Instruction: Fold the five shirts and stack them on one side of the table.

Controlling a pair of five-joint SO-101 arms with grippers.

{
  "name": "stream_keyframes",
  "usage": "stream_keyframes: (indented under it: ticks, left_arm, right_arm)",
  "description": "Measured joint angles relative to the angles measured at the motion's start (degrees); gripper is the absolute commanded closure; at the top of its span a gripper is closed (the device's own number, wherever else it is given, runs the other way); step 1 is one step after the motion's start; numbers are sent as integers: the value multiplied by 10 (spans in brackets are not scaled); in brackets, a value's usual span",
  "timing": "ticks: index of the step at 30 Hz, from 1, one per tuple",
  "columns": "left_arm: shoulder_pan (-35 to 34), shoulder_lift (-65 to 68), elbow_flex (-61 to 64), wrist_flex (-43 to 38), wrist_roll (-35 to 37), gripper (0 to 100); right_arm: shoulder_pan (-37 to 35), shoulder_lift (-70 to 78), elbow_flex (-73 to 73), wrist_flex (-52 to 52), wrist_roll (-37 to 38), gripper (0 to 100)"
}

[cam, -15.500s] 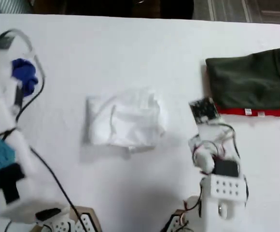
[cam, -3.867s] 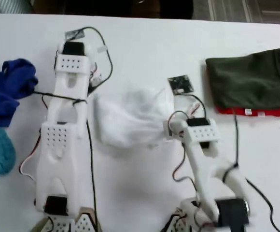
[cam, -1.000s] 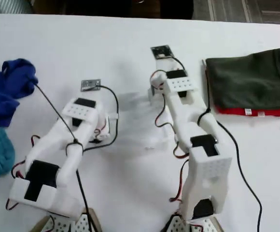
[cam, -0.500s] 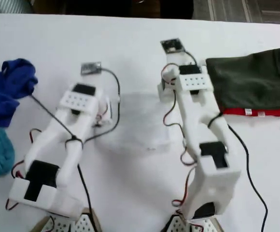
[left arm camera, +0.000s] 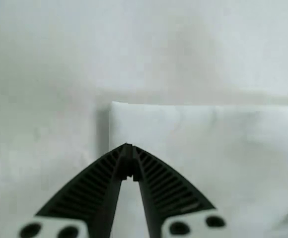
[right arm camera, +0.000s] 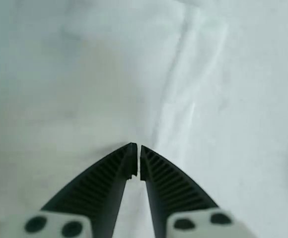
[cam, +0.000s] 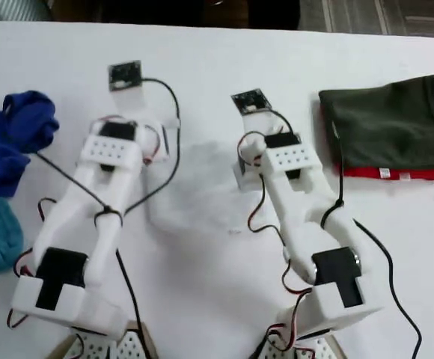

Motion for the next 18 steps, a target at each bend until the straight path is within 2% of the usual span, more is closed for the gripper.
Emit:
stream_keyframes:
  ticks: [8, 18]
  left_arm:
    - [9, 0, 130, -158, 0, 975]
    - [-11, 0, 156, -178, 0, 974]
  right_arm:
    - [2, -1, 11, -14, 0, 977]
    - [45, -1, 46, -13, 3, 974]
